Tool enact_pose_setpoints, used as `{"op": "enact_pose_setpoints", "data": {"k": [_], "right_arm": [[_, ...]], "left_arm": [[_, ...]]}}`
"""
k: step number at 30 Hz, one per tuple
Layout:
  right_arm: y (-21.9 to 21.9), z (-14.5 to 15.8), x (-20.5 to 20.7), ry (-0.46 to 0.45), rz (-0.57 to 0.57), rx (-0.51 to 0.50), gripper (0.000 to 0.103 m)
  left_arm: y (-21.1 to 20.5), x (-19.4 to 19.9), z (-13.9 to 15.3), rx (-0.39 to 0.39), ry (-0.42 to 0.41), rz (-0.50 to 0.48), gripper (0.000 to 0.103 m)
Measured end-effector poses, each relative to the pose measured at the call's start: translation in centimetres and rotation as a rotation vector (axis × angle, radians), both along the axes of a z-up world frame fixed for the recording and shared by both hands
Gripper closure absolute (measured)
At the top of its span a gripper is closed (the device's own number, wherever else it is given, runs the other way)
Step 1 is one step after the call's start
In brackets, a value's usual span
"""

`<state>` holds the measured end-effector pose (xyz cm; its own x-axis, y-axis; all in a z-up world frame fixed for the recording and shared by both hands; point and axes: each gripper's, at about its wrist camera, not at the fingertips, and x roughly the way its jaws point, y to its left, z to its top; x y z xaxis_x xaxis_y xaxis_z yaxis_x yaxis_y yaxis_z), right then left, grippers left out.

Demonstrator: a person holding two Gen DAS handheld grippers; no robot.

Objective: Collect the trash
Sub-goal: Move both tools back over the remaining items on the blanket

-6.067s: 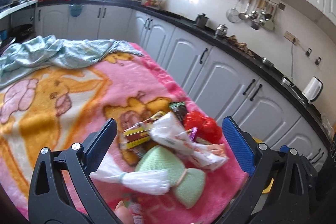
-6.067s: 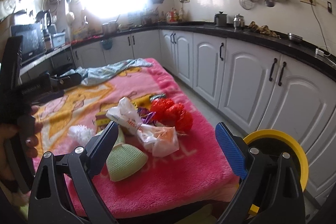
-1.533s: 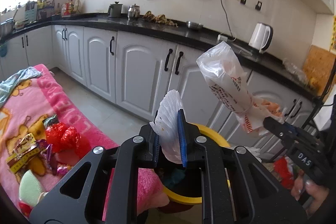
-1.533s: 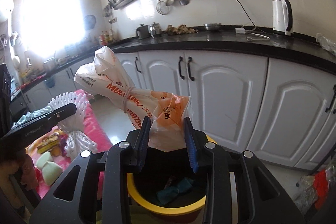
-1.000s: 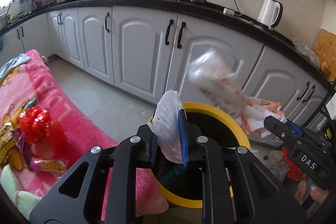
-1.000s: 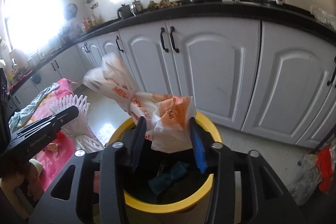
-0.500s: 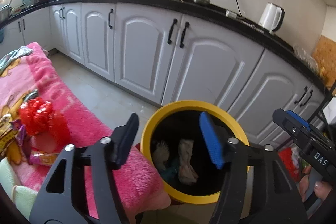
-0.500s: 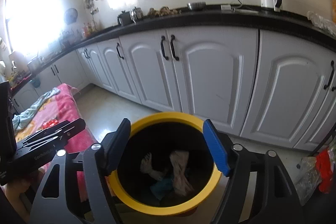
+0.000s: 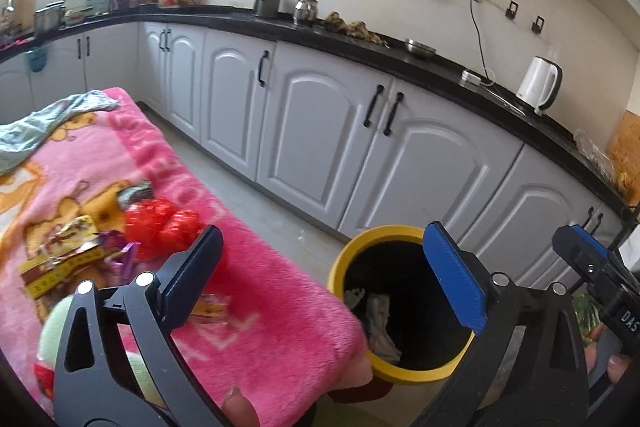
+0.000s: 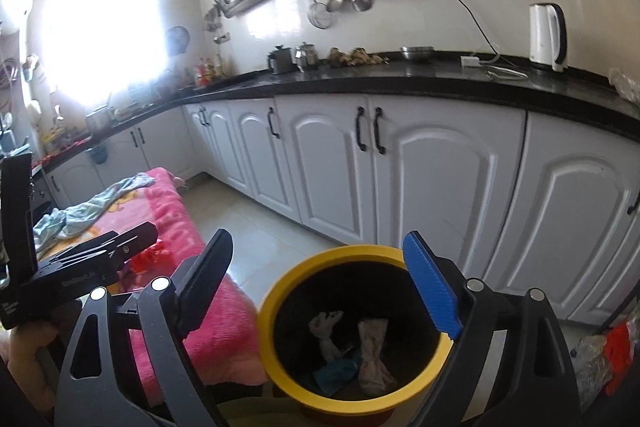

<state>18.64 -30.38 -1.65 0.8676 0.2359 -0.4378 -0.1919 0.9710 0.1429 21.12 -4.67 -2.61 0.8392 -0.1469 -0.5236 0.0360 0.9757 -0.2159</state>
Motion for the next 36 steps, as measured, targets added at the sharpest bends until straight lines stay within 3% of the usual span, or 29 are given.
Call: {"op": "enact_pose_setpoints", "data": {"k": [15,36], "right_arm": [[4.9,1.7,-2.2,-0.045,0.116,-0.037,0.013],[12.1,0.8,-4.7,-0.022,0.316,-0.089,0.009]], "left_arm": [[6.5,-3.5,1.6,-0.024,-0.047,0.140,0.011],[13.6,-6.6,0.8,-0.033,-0.035,0.282,0.011]]}}
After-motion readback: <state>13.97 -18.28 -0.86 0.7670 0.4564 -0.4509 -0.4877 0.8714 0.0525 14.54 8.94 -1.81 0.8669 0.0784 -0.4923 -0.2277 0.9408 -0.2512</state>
